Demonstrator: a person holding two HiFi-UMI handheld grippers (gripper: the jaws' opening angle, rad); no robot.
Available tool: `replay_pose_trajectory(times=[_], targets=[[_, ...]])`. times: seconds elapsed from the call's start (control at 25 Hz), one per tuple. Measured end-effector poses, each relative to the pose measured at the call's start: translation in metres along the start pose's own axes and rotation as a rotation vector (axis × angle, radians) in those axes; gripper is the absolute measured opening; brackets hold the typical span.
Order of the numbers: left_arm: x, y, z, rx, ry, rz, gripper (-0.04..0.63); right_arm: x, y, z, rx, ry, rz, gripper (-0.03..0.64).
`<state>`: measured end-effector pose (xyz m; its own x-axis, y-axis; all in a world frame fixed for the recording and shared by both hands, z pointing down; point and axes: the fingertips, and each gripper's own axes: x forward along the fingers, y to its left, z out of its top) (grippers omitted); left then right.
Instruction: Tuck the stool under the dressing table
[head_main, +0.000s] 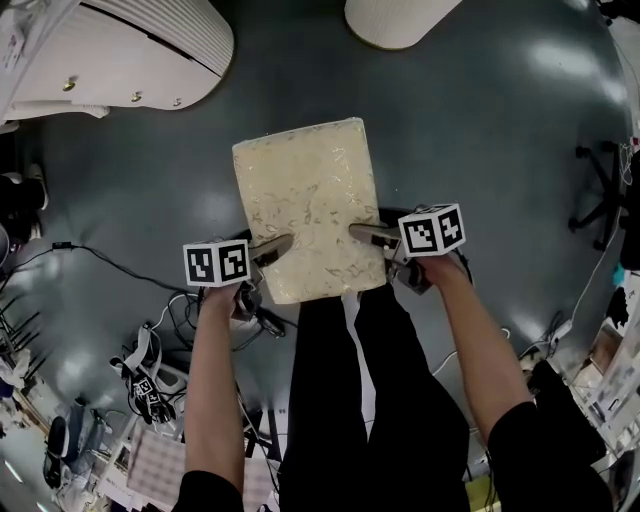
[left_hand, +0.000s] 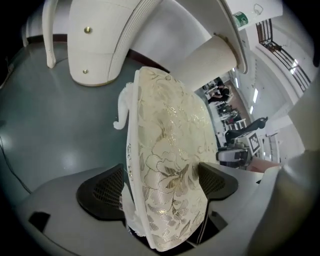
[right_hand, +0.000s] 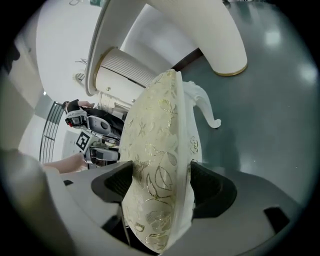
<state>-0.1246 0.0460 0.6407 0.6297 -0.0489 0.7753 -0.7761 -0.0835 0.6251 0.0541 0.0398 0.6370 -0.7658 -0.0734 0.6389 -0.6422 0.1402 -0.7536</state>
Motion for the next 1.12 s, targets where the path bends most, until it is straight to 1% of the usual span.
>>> replay_pose_trajectory(times=[0.16, 0.2, 0.28, 0.4, 0.52, 0.88, 1.12], targets=[[0.011, -0.007, -0.001, -0.053, 0.002, -0.090, 0.460, 0.002, 0.000, 0.001, -0.009, -0.008, 0.035, 0.307], [0.015, -0.009, 0.000, -0.056, 0.004, -0.096, 0.493, 0.002, 0.001, 0.002, -0.016, -0.010, 0.035, 0.308], [0.019, -0.010, 0.001, -0.049, 0.020, -0.077, 0.519, 0.002, 0.004, 0.002, -0.023, -0.015, 0.025, 0.307], [0.020, -0.012, 0.003, -0.043, 0.010, -0.032, 0.522, 0.001, 0.004, 0.003, -0.032, -0.019, -0.019, 0.307], [0.020, -0.012, 0.001, -0.045, 0.000, -0.009, 0.522, 0.000, 0.005, 0.002, -0.028, -0.034, -0.047, 0.307], [0.021, -0.011, 0.003, -0.034, 0.001, -0.015, 0.522, -0.001, 0.007, 0.002, -0.041, -0.068, -0.056, 0.307], [0.013, -0.015, 0.011, -0.005, -0.010, -0.018, 0.522, -0.005, 0.014, 0.006, -0.038, -0.128, -0.056, 0.307]])
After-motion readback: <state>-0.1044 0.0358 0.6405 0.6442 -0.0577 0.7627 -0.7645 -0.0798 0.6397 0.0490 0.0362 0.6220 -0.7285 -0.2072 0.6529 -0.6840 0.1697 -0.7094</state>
